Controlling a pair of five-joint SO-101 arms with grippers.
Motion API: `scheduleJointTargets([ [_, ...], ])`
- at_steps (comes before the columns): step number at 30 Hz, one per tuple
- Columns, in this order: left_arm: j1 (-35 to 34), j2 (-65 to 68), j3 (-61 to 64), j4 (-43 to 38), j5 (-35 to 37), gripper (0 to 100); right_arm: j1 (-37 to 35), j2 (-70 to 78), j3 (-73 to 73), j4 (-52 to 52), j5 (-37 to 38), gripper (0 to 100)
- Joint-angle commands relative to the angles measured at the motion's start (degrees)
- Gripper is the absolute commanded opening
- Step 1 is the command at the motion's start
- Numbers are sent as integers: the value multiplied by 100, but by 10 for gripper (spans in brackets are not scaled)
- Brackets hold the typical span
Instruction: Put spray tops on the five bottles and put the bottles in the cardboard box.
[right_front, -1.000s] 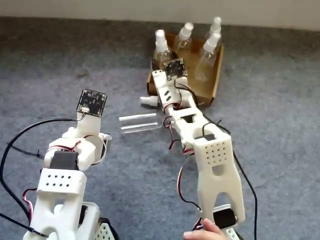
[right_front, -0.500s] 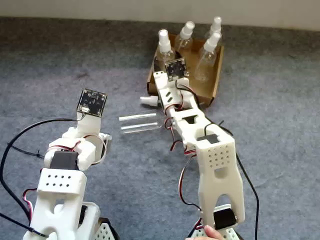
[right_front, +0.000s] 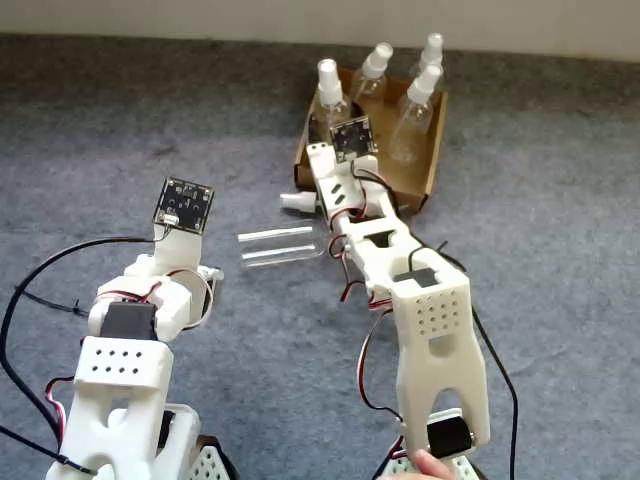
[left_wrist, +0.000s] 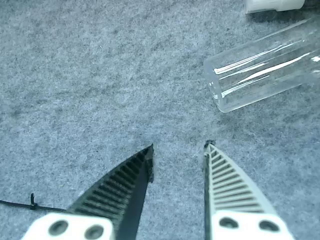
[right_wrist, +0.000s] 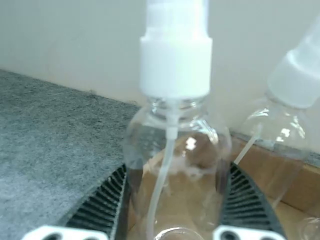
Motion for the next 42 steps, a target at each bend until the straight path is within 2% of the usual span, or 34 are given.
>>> scheduleJointTargets([
  [1,-31,-92,-48,-79,-26,165,66,-629,-13,-101,44,185],
  [10,-31,-92,-48,-79,-26,165,110,-1235,734,-110,9,185],
  [18,-31,-92,-48,-53,-26,165,110,-760,716,-136,9,192],
  [23,-31,-92,-48,-53,-26,165,110,-778,708,-136,-378,272],
  [42,-31,-92,-48,-79,-26,165,110,-1007,611,-136,-475,272],
])
